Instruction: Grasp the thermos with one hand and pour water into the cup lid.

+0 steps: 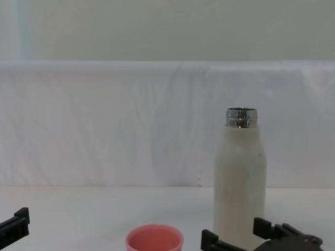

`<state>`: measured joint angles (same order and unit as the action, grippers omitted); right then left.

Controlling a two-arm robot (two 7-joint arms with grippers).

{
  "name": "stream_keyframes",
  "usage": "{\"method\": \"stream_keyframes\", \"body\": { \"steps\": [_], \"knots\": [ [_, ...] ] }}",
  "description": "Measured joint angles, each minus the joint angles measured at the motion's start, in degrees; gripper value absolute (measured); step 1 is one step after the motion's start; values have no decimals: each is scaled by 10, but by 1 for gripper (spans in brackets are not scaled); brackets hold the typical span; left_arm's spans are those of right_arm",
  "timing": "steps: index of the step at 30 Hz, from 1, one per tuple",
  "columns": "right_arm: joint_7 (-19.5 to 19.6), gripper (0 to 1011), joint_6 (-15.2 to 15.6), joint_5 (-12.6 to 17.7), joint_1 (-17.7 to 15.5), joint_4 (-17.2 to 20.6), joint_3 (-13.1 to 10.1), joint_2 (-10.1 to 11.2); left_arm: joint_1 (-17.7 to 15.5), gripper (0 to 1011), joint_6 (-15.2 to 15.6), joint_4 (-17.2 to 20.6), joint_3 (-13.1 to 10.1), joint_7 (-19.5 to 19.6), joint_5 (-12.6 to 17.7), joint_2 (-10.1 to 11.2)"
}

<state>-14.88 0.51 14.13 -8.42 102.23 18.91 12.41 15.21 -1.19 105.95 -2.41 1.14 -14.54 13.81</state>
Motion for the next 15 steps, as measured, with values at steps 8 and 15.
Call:
{"method": "stream_keyframes", "body": {
  "steps": [8,15],
  "knots": [
    [-1,1001,0,0,0,1,-1,0,0,1001,0,0,0,0,0,0],
    [0,1001,1,0,-1,3,-3,0,0,1001,0,0,0,0,0,0]
  ]
}}
